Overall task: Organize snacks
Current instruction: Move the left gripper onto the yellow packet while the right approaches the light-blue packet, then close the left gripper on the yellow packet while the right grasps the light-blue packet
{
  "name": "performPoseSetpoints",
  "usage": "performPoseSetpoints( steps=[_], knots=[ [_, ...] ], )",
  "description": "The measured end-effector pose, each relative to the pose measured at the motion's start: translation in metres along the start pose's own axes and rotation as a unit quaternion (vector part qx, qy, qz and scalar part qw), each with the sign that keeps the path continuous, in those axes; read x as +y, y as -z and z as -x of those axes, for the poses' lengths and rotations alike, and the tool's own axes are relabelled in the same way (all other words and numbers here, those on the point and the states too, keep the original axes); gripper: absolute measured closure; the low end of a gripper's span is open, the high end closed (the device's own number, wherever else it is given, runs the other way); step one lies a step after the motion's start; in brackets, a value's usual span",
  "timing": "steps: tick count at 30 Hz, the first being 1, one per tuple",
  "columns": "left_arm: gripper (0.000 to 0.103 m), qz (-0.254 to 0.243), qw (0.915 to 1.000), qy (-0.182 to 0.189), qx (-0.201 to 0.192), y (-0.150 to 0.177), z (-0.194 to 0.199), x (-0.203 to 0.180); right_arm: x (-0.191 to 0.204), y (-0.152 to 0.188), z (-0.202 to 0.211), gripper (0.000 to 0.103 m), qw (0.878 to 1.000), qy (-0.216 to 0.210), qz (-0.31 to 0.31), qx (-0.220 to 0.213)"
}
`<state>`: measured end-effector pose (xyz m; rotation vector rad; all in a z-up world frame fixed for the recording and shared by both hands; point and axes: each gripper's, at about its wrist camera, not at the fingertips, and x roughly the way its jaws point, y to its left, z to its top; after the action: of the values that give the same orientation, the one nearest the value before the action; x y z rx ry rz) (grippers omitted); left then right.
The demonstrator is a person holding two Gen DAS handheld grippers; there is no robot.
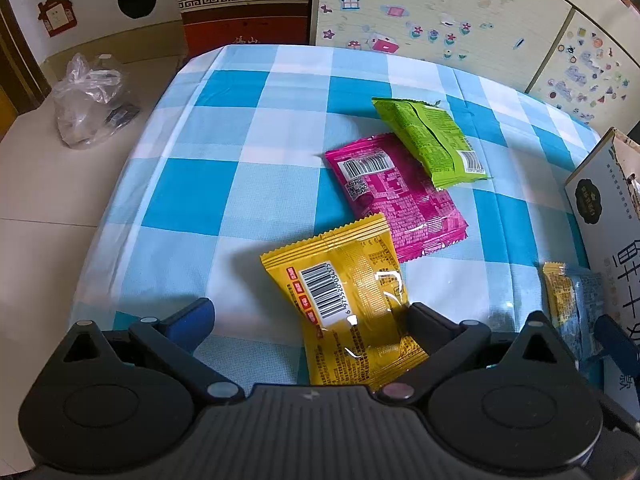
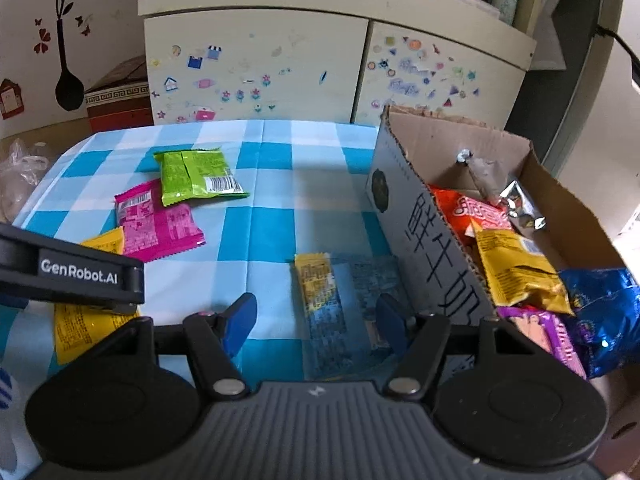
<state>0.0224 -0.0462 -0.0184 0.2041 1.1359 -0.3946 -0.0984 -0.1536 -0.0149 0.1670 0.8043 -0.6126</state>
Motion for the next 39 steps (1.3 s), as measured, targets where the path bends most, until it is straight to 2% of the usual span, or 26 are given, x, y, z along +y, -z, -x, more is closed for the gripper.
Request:
performPoseSetpoints(
  steps=[3,5,9,13,15,18,20,22,24,28,36,39],
  knots=[
    [0.000,0.000,1.0000,0.000,-0.001,0.000,0.000,0.000,0.003,0.001,-0.002,0.033,1.000,0.002,0.011,-0.001],
    [0.000,-0.001,1.0000,-0.001,-0.001,0.001,0.000,-0.001,0.005,0.001,-0.006,0.026,1.000,-0.014,0.019,0.010],
    [0.000,0.000,1.0000,0.001,0.000,0.000,0.001,0.000,0.005,0.000,-0.003,0.026,0.999,-0.036,0.012,0.011],
    [0.000,0.001,1.0000,0.007,0.003,-0.002,0.001,0.002,0.012,0.001,0.003,0.026,0.996,-0.086,0.029,0.010],
    [0.000,-0.001,1.0000,0.009,0.001,-0.001,0.001,0.003,0.017,0.002,0.007,0.032,0.995,-0.094,0.037,0.007],
    [0.000,0.003,1.0000,0.008,0.000,-0.002,0.001,0.005,0.019,0.002,0.016,0.032,0.998,-0.043,0.033,-0.027],
    [0.000,0.008,1.0000,-0.002,-0.003,-0.001,0.001,0.005,0.011,0.000,0.013,0.031,0.999,-0.013,0.010,-0.029],
    [0.000,0.022,0.9997,-0.010,-0.004,0.000,0.001,0.008,0.002,-0.001,0.006,0.031,1.000,-0.004,-0.019,-0.012],
    [0.000,0.033,0.9994,-0.012,-0.001,0.000,0.001,0.011,0.003,0.000,0.004,0.031,1.000,0.011,-0.013,-0.012],
    [0.000,0.034,0.9993,-0.013,-0.002,-0.001,0.001,0.011,0.010,0.001,0.003,0.023,0.999,0.029,-0.021,-0.001],
    [0.000,0.035,0.9993,-0.016,-0.003,-0.001,0.001,0.010,0.013,0.000,-0.005,0.019,0.997,0.062,-0.049,0.009],
    [0.000,0.036,0.9992,-0.016,-0.002,-0.001,0.001,0.010,0.018,0.001,-0.010,0.012,0.997,0.066,-0.047,0.015]
  ],
)
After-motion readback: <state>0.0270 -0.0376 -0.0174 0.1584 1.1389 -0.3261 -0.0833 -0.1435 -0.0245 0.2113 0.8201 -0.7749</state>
